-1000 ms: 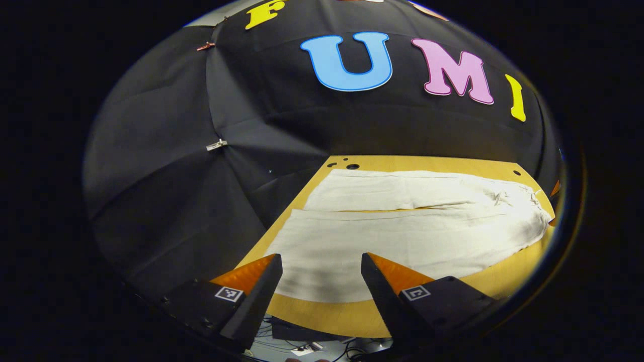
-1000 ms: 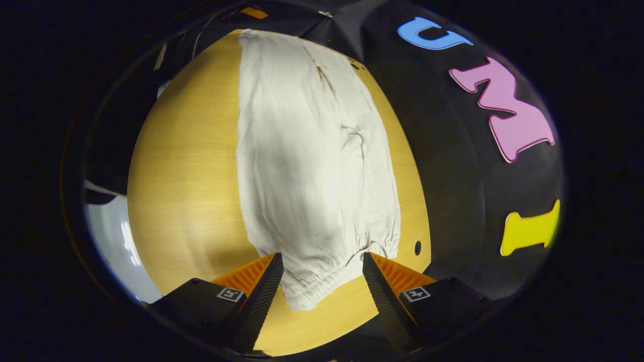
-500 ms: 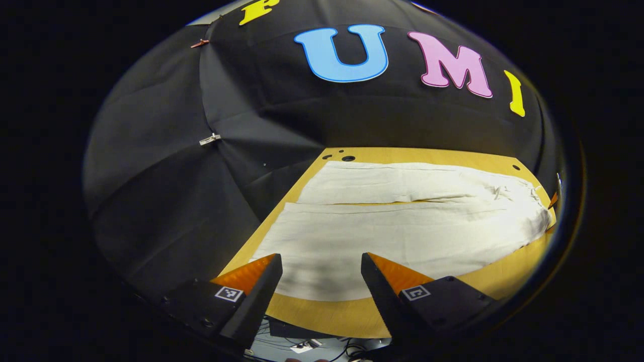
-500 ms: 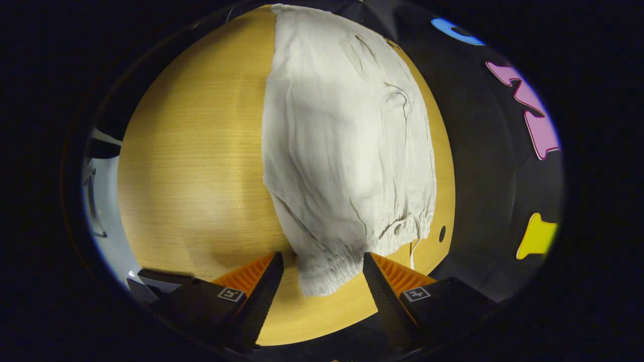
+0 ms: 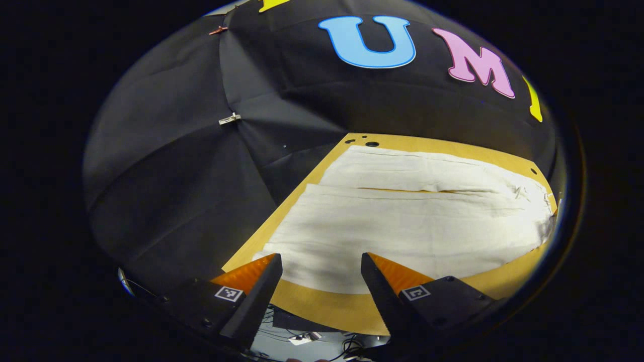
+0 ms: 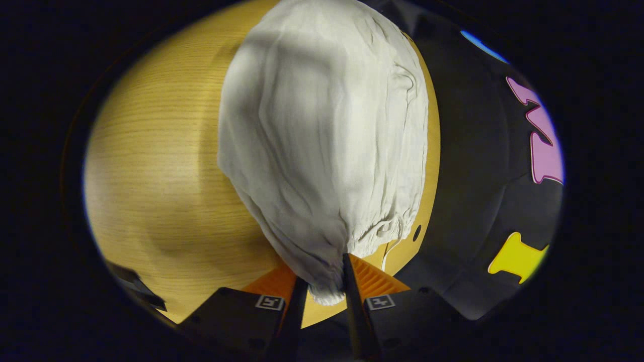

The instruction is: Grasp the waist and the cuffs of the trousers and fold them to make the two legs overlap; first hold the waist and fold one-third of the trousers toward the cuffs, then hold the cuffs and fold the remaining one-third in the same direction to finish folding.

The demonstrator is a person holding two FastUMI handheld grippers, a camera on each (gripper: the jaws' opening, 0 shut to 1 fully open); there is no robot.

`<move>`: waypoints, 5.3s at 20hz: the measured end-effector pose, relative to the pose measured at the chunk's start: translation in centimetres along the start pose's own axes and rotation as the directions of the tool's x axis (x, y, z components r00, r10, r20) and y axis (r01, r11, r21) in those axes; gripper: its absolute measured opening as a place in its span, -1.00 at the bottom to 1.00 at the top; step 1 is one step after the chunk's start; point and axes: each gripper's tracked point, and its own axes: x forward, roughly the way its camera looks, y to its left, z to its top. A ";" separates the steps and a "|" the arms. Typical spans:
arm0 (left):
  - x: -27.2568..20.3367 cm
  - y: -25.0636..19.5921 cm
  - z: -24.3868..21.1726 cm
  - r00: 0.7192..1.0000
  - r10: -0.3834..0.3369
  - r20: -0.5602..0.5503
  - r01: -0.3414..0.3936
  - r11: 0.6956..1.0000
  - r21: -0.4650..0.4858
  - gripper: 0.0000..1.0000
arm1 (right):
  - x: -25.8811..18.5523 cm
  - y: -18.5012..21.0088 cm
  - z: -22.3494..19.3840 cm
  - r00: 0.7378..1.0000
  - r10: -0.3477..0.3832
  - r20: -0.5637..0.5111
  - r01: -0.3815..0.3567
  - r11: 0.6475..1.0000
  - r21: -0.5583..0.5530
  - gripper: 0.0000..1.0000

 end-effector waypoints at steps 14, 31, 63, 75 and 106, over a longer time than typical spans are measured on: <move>5.0 9.1 -3.1 0.996 0.048 -0.081 0.010 0.804 0.595 0.96 | 0.0 -0.1 0.3 0.995 0.099 0.003 -0.099 0.993 0.061 -0.77; 11.5 6.2 -4.1 0.985 -0.086 -0.152 0.156 0.044 0.987 0.49 | 0.0 -0.1 0.2 0.998 0.051 0.025 -0.052 0.997 0.060 -0.77; 16.8 -0.1 18.4 0.972 -0.115 0.206 -0.171 0.258 0.951 -0.89 | -2.3 -15.4 0.2 0.956 -0.276 -0.100 0.275 0.720 0.637 -0.77; 30.0 -4.5 25.3 0.979 0.086 0.185 -0.204 0.442 0.873 -0.89 | 5.0 -21.3 4.8 0.968 -0.223 -0.114 0.159 0.192 0.969 -0.79; 9.8 2.9 9.1 0.999 -0.035 -0.042 0.033 0.999 -0.028 0.94 | 1.4 -14.7 1.6 0.971 -0.138 -0.195 0.033 -0.731 0.682 0.98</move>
